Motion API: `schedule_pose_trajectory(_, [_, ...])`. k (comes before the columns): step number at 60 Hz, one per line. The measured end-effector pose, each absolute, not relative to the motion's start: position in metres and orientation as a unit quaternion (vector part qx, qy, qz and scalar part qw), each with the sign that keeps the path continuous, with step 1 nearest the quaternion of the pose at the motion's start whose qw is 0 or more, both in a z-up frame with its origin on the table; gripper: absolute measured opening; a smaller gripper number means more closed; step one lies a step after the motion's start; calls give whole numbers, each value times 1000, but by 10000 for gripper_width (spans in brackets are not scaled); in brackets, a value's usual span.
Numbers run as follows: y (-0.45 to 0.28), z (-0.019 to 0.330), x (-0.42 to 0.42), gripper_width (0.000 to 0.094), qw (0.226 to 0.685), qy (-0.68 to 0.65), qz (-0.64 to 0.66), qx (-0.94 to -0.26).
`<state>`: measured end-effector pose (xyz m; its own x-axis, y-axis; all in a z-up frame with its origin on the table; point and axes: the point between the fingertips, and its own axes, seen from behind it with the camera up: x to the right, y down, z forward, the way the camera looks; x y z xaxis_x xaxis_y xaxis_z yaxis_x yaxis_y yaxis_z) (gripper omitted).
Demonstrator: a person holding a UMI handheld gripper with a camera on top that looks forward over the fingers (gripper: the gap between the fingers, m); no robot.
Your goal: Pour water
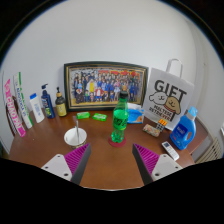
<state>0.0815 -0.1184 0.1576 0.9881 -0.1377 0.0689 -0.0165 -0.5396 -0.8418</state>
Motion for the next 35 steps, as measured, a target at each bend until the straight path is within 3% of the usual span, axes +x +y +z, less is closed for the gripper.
schedule_pose_trajectory(21, [-246, 216, 25, 855, 479, 30, -61, -875])
schedule_pose_trajectory(35, [-277, 222, 22, 853, 478, 43, -62, -875])
